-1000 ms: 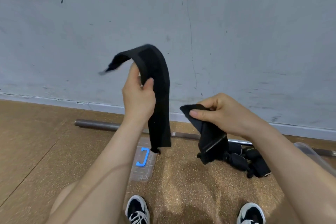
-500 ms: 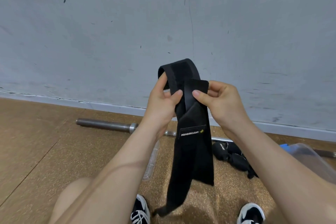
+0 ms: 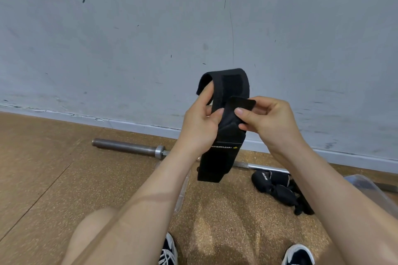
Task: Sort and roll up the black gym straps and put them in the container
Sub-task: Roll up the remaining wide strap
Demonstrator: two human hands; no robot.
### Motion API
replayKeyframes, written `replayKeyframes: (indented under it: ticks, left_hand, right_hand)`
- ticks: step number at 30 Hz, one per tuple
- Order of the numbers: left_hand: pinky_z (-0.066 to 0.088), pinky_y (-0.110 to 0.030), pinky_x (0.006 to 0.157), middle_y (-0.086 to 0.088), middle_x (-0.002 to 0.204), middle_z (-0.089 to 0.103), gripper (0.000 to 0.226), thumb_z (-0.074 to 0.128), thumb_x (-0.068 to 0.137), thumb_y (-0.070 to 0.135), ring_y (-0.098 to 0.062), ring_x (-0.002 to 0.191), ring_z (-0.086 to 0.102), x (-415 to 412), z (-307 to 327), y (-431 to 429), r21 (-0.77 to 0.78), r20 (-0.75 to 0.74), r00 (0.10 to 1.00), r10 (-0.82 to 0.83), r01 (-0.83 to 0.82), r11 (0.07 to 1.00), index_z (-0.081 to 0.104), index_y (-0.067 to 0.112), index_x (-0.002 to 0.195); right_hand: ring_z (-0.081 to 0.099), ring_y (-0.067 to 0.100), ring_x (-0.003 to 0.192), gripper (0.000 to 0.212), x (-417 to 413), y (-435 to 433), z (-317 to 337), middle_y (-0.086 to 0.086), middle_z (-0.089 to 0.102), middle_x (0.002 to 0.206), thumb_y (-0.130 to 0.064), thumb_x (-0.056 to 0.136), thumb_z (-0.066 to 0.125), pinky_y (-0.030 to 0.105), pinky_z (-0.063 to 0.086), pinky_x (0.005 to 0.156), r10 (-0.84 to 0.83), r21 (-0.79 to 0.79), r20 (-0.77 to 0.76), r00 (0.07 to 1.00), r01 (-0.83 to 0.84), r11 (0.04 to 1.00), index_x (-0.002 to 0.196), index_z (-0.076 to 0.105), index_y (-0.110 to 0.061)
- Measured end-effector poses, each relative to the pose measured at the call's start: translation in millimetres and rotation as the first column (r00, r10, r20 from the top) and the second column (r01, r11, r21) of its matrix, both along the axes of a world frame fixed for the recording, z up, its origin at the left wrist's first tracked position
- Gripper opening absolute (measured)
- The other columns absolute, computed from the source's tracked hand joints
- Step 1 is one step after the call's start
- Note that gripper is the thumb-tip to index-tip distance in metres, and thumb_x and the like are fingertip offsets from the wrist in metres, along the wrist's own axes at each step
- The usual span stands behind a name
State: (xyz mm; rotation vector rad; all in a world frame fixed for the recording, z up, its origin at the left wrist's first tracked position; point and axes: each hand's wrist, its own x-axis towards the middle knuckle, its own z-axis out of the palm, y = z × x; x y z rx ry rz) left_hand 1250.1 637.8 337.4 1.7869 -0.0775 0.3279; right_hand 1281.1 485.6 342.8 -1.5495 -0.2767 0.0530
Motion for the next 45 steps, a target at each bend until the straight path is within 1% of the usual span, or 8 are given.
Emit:
replayKeyframes:
  ticks: [12, 19, 25, 30, 33, 36, 41, 45]
  left_hand:
    - [0.058, -0.043, 0.086, -0.010, 0.102, 0.074, 0.059, 0.049, 0.097, -0.005, -0.024, 0.096, 0.072, 2, -1, -1, -0.117, -0.006, 0.999, -0.044, 0.043, 0.992, 0.045, 0.034, 0.141]
    - [0.057, -0.033, 0.073, -0.008, 0.094, 0.073, 0.042, 0.059, 0.089, 0.009, -0.020, 0.086, 0.072, -1, 4, -1, -0.202, -0.003, 0.996, -0.087, 0.085, 0.976, 0.053, 0.028, 0.126]
    - [0.059, -0.050, 0.084, -0.007, 0.095, 0.076, 0.060, 0.063, 0.089, -0.004, -0.023, 0.091, 0.074, -5, 1, -5, -0.147, 0.010, 1.000, -0.018, 0.019, 0.989, 0.047, 0.030, 0.135]
    - [0.060, -0.048, 0.083, -0.007, 0.092, 0.076, 0.061, 0.058, 0.090, -0.007, -0.022, 0.090, 0.074, -6, 3, -10, -0.138, 0.001, 0.999, 0.044, -0.043, 0.989, 0.048, 0.031, 0.137]
    - [0.061, -0.048, 0.080, -0.006, 0.093, 0.076, 0.059, 0.057, 0.090, -0.008, -0.022, 0.089, 0.074, -5, 4, -9, -0.174, -0.013, 0.996, 0.089, -0.090, 0.981, 0.049, 0.030, 0.135]
    - [0.061, -0.040, 0.074, -0.008, 0.095, 0.075, 0.054, 0.057, 0.091, -0.009, -0.021, 0.088, 0.074, -5, 5, -9, -0.236, -0.044, 0.996, 0.084, -0.092, 0.967, 0.050, 0.025, 0.132]
    - [0.061, -0.031, 0.074, -0.011, 0.102, 0.073, 0.014, 0.057, 0.099, 0.015, -0.020, 0.090, 0.072, -3, 6, -21, -0.417, -0.150, 0.981, 0.126, -0.178, 0.891, 0.061, 0.011, 0.112]
    - [0.053, -0.022, 0.069, 0.002, 0.089, 0.067, 0.016, 0.052, 0.101, 0.031, -0.007, 0.081, 0.065, 2, -3, -29, -0.182, -0.092, 0.928, 0.360, -0.371, 0.910, 0.057, 0.018, 0.093]
  right_hand:
    - [0.070, 0.016, 0.072, 0.014, -4, 12, -6, 0.001, 0.070, 0.083, -0.010, 0.083, 0.078, 0.028, 0.060, 0.066, -0.214, -0.046, 0.170, 0.962, 0.225, 0.973, 0.083, 0.071, -0.023]
    - [0.064, 0.022, 0.073, 0.018, -5, 16, -8, -0.004, 0.062, 0.072, -0.015, 0.080, 0.082, 0.048, 0.058, 0.075, -0.269, -0.073, 0.259, 0.928, 0.297, 0.952, 0.081, 0.070, -0.029]
    - [0.060, 0.010, 0.069, 0.014, -4, 17, -11, -0.011, 0.060, 0.069, -0.015, 0.079, 0.082, 0.037, 0.059, 0.075, -0.299, -0.078, 0.287, 0.910, 0.333, 0.940, 0.083, 0.073, -0.024]
    - [0.057, 0.006, 0.084, 0.017, -7, 19, -12, -0.016, 0.058, 0.082, -0.018, 0.081, 0.080, 0.015, 0.042, 0.072, -0.279, -0.168, 0.531, 0.800, 0.423, 0.890, 0.091, 0.069, -0.026]
    - [0.056, 0.007, 0.099, 0.043, -2, 17, -9, -0.011, 0.055, 0.105, -0.032, 0.080, 0.081, 0.017, 0.044, 0.078, -0.292, -0.218, 0.301, 0.908, 0.364, 0.905, 0.114, 0.056, -0.031]
    - [0.072, 0.016, 0.089, 0.045, -4, 15, -1, 0.003, 0.073, 0.102, -0.028, 0.086, 0.076, 0.024, 0.057, 0.068, -0.065, 0.072, -0.168, 0.984, 0.078, 0.994, 0.125, 0.059, -0.013]
    - [0.075, 0.020, 0.080, 0.009, -9, 18, -5, 0.006, 0.077, 0.088, -0.009, 0.089, 0.071, 0.028, 0.060, 0.064, -0.017, 0.239, -0.160, 0.987, 0.055, 0.970, 0.097, 0.074, -0.009]
    - [0.074, 0.022, 0.084, 0.004, -10, 25, -12, 0.008, 0.077, 0.088, -0.009, 0.090, 0.070, 0.035, 0.061, 0.074, -0.082, 0.139, -0.070, 0.994, 0.091, 0.986, 0.092, 0.073, -0.012]
